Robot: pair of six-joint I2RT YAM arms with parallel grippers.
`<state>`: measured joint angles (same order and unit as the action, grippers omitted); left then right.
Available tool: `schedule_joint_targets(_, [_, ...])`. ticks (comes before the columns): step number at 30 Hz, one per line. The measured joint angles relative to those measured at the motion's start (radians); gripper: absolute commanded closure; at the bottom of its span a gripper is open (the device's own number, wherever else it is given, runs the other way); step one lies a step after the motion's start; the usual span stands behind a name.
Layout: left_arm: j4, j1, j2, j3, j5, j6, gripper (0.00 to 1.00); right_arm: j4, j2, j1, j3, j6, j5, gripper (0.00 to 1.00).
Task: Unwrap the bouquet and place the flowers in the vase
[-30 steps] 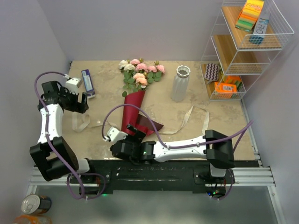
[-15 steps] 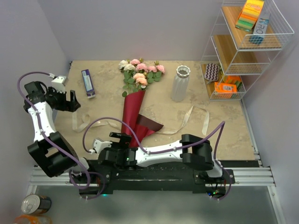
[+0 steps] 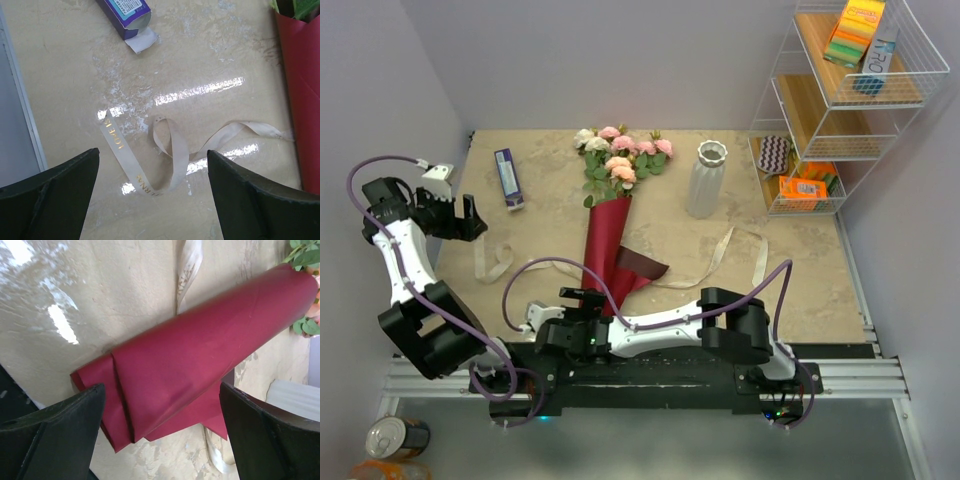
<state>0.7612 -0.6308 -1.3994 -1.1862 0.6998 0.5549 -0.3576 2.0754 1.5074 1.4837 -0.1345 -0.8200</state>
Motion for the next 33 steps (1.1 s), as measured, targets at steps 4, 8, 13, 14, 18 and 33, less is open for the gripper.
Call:
schedule_joint_targets(4, [0.003, -0.009, -0.008, -0.004, 0.004, 0.012, 0.06, -0.002, 0.000, -0.013, -0.036, 0.000, -0.001, 0.02])
schedule_joint_targets(8, [0.008, -0.017, -0.016, -0.012, 0.006, 0.016, 0.06, -0.016, 0.000, -0.016, -0.060, 0.000, -0.004, 0.02])
schedule_joint_targets(13, [0.010, -0.019, -0.021, -0.021, 0.010, 0.018, 0.07, -0.017, 0.000, -0.015, -0.067, -0.006, -0.032, 0.05])
schedule_joint_targets(14, [0.011, -0.019, -0.022, -0.022, 0.010, 0.019, 0.06, -0.015, 0.000, -0.014, -0.067, -0.013, -0.045, 0.05])
schedule_joint_targets(18, [0.013, -0.020, -0.025, -0.023, 0.011, 0.024, 0.06, 0.018, 0.000, -0.005, -0.074, -0.053, -0.119, 0.13])
schedule_joint_targets(33, [0.030, -0.022, -0.028, -0.041, 0.015, 0.042, 0.07, 0.644, 0.005, 0.032, -0.313, -0.403, -0.433, 0.58])
